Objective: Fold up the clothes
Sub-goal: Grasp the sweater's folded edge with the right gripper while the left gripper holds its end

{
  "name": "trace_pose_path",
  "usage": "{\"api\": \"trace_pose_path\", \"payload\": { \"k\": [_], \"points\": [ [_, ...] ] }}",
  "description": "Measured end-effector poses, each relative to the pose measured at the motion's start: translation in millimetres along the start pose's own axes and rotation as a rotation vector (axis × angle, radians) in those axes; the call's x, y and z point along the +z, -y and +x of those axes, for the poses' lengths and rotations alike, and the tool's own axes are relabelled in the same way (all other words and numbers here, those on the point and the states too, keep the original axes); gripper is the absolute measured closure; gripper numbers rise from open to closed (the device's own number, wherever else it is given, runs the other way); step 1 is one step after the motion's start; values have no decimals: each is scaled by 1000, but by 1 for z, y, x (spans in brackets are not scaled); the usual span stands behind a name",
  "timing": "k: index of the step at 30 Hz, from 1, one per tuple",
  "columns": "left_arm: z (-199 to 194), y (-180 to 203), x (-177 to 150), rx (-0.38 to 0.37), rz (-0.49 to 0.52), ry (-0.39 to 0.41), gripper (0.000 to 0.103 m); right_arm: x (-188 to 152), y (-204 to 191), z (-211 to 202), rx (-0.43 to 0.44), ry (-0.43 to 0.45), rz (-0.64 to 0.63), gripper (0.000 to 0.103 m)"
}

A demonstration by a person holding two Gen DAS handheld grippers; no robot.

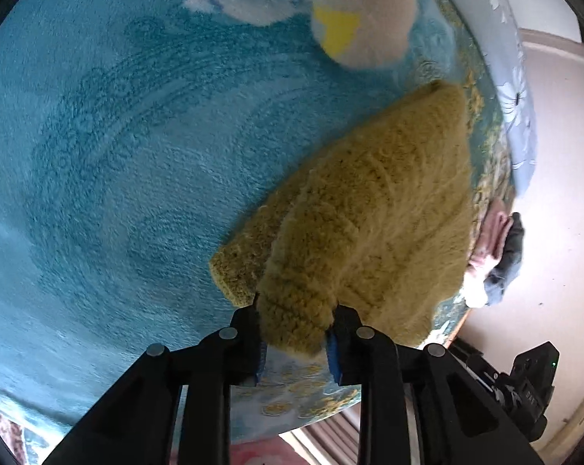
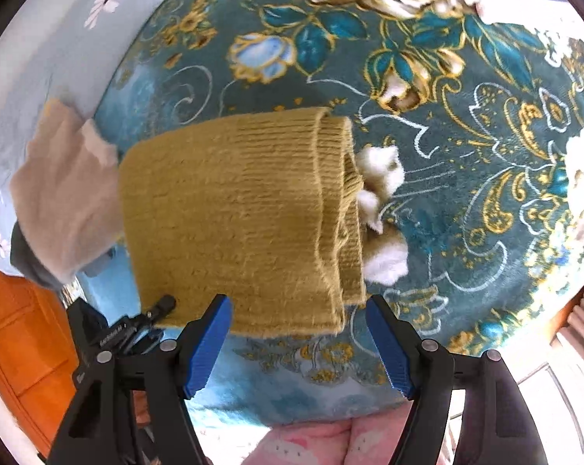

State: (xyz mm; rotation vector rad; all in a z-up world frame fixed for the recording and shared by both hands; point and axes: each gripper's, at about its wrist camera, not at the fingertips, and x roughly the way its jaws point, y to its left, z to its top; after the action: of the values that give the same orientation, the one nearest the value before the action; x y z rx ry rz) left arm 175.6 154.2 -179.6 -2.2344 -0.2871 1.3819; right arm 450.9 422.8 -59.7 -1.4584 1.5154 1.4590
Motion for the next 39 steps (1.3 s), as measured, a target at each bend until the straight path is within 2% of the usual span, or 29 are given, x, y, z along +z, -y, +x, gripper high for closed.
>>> {"api": "trace_pose_path", "payload": {
  "k": [5, 8, 11, 13, 15, 22, 25, 26, 30, 32, 34, 39],
  "points": [
    [-5, 10, 1, 52, 45, -22, 72, 19, 20, 25, 50, 13, 29, 28],
    [-26, 20, -3, 36, 107, -18, 64, 31, 31, 41, 78, 18, 42, 28],
    [-52, 23, -3, 64, 170, 47, 52, 37, 38, 53, 105, 7, 34, 28],
    [-61, 23, 4, 99, 194, 97, 49, 38, 40, 60, 107, -7, 19, 28],
    [-62, 25, 18, 108, 193, 114, 48, 37, 41, 65, 109, -14, 10, 28],
    [-23, 38, 31, 35, 181, 66, 48, 33, 42, 64, 161, -21, -2, 28],
    [-3, 47, 32, 129, 241, 53, 47, 33, 41, 67, 167, -12, -32, 27],
    [0, 49, 33, 155, 272, 51, 43, 33, 40, 68, 171, -12, -43, 26],
    [10, 62, 32, 204, 411, 53, 37, 31, 43, 72, 201, 19, -75, 24],
    [16, 65, 36, 195, 451, 33, 33, 30, 45, 74, 230, 30, -86, 24],
    [21, 65, 42, 167, 457, 17, 31, 30, 44, 78, 268, 31, -104, 23],
    [26, 68, 48, 84, 453, 5, 27, 31, 35, 86, 296, 51, -151, 18]
  ]
}}
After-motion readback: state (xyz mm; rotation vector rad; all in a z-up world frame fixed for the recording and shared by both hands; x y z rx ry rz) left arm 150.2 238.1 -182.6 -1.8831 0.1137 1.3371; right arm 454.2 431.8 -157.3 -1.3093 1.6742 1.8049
